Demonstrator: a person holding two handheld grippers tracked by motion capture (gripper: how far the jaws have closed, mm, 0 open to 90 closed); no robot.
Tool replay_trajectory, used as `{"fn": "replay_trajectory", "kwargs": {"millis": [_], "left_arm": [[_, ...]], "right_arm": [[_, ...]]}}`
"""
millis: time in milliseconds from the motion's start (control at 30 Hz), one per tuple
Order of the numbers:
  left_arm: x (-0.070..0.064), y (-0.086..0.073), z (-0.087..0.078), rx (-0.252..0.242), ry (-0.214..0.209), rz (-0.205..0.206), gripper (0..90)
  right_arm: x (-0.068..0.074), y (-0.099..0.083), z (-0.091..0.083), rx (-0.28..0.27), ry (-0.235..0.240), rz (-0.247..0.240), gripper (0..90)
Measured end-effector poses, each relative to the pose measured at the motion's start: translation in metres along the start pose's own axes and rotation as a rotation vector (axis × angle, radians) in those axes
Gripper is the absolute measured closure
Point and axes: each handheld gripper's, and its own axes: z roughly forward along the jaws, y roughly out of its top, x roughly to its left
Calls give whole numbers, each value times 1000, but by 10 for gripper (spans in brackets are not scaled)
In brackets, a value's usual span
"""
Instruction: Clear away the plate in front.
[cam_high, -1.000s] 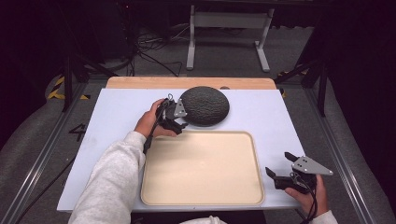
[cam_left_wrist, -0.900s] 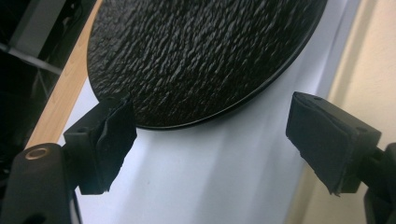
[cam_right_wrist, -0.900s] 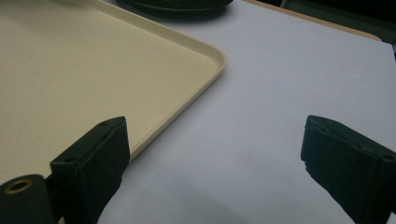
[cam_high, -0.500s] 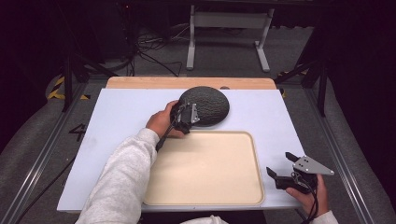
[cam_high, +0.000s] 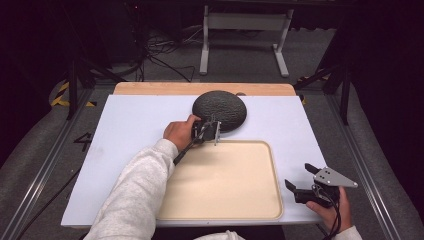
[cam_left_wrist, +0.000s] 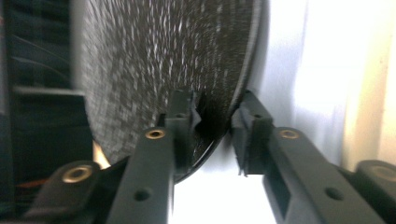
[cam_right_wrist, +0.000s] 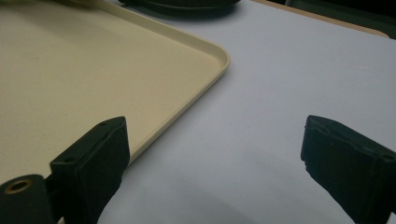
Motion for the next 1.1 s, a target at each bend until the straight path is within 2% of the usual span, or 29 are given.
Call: {"fn": "replay_trajectory", "kwargs": {"millis": [100, 267, 367, 467, 500, 600, 667, 700, 767, 900, 933, 967, 1100], "left_arm": [[-4, 7, 1, -7, 52, 37, 769], [-3, 16, -6, -33, 162, 46, 852], [0, 17, -7, -37, 175, 36, 870], [-5, 20, -7, -12, 192, 70, 868], [-7, 21, -7, -4, 205, 63, 869], [-8, 21, -7, -24, 236, 41, 864], [-10, 22, -8, -20, 245, 54, 859], [-11, 22, -9, -21, 255, 74, 855], [-13, 22, -12, -19, 255, 81, 853], [-13, 21, -21, -36, 273, 77, 838], [-12, 21, -26, -29, 256, 81, 839], [-14, 20, -28, -40, 275, 85, 835], [-17, 19, -42, -50, 279, 87, 826]], "right_arm": [[-1, 0, 0, 1, -1, 0, 84], [-2, -1, -1, -2, -6, 3, 84], [-1, -1, -1, 3, -6, 0, 84], [-1, -1, -1, 8, -1, -6, 89], [-1, -1, -1, 10, -1, -7, 89], [-1, -1, -1, 14, -2, -6, 89], [-1, -1, -1, 15, -3, -6, 89], [-1, -1, -1, 15, -2, -7, 89], [-1, -1, -1, 15, -1, -6, 90], [-1, -1, -1, 15, 1, -6, 90], [-1, -1, -1, 12, 4, -7, 90], [0, 0, -2, 11, 6, -9, 90], [0, -1, -1, 13, 1, -10, 90]]}}
